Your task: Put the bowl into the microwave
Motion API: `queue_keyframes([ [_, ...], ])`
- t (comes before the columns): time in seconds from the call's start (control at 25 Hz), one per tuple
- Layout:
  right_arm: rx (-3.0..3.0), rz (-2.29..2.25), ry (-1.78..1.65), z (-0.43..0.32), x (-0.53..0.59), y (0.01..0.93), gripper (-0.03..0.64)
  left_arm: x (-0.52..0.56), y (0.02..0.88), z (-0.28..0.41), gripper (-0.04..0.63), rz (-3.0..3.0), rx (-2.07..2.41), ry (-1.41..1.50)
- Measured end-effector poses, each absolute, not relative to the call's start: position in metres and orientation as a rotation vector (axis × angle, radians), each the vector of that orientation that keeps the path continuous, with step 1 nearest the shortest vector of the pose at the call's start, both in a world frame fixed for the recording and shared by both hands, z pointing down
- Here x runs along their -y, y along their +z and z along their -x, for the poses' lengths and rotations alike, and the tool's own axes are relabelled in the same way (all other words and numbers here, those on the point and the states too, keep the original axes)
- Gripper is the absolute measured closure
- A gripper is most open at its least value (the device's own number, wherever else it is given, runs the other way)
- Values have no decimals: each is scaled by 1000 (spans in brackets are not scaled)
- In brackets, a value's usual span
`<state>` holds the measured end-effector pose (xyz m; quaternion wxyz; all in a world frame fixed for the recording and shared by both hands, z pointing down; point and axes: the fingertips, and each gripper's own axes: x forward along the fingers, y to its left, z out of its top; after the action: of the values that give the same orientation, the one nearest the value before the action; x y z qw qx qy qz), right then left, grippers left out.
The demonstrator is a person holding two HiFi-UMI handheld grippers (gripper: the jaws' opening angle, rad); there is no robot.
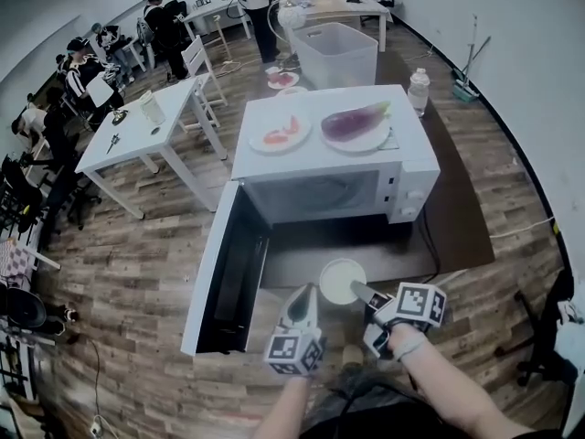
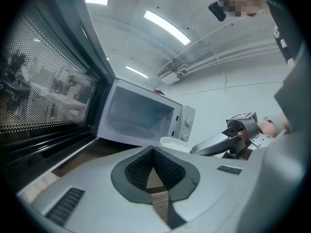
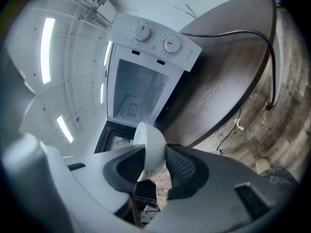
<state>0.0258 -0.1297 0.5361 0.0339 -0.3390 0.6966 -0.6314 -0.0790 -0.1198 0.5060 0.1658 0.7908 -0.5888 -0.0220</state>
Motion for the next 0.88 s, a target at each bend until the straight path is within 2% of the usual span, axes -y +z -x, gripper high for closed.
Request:
queue_keyframes([
  [0.88, -2188, 1003, -1850, 8, 223, 532, 492, 189, 514, 99, 604, -2300, 1760, -108],
])
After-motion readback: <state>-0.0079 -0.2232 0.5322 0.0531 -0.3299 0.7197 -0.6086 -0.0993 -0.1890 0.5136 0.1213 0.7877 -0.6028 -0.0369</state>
